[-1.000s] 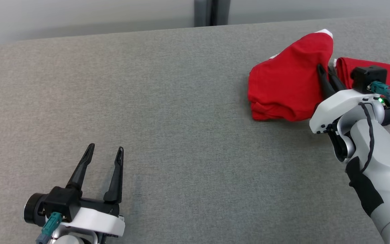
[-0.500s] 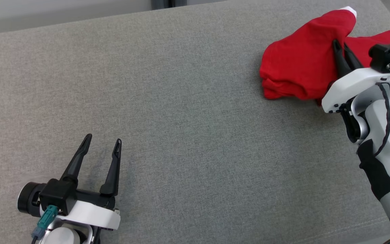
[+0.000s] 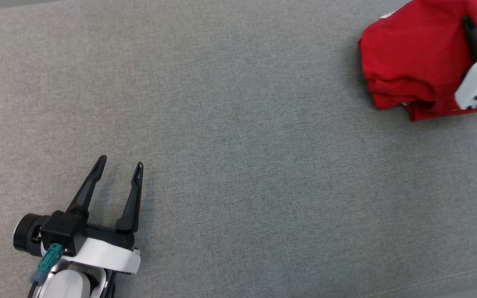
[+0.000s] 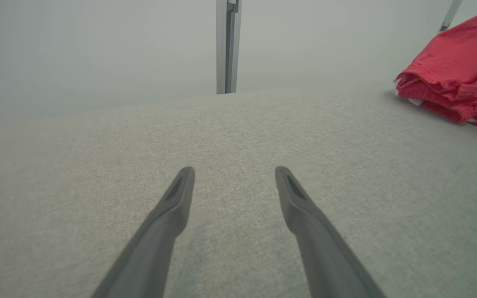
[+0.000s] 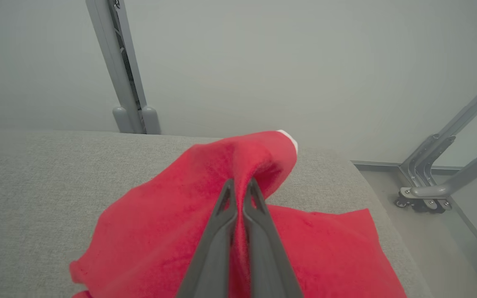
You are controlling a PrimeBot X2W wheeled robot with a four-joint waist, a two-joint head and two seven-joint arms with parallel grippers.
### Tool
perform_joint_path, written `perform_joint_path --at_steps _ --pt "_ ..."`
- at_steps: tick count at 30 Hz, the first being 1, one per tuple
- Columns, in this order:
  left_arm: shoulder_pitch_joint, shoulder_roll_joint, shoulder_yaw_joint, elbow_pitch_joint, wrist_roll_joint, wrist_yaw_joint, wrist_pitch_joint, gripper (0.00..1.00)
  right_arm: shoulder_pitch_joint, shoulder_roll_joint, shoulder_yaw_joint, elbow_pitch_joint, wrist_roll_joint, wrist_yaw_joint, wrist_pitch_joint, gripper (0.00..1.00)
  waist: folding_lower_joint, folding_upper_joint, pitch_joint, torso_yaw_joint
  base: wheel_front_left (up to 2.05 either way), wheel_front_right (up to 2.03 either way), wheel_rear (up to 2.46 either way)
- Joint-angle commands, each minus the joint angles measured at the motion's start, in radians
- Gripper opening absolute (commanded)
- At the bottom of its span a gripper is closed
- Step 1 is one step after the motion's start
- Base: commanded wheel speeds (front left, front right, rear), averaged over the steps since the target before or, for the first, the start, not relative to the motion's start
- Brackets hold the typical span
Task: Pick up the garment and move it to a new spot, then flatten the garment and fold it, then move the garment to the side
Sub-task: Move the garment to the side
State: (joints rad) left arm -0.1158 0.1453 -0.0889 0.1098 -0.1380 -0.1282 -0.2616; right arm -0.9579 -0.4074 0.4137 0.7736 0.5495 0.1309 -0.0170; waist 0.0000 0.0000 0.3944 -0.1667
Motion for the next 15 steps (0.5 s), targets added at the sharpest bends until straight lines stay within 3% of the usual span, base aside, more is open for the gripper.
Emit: perform_joint_path --at_steps 1,7,15 --pt "-0.024 0.009 -0.001 -0.003 -0.007 -0.003 -0.003 1.0 0.001 -0.041 0.003 -0.02 0.002 0.0 0.019 0.0 0.0 0.0 0.011 0.01 0.0 0.0 0.0" --pt "-0.03 0.017 -0.006 -0.008 -0.015 -0.003 -0.003 1.0 0.045 -0.137 0.0 -0.066 -0.011 0.0 0.083 0.0 0.0 0.0 0.026 0.026 0.0 0.0 0.0" --pt "-0.044 0.033 -0.002 -0.019 -0.023 -0.003 -0.003 1.0 0.086 -0.196 -0.038 -0.069 -0.125 0.0 0.123 0.0 0.0 0.0 0.057 0.031 0.0 0.0 0.0"
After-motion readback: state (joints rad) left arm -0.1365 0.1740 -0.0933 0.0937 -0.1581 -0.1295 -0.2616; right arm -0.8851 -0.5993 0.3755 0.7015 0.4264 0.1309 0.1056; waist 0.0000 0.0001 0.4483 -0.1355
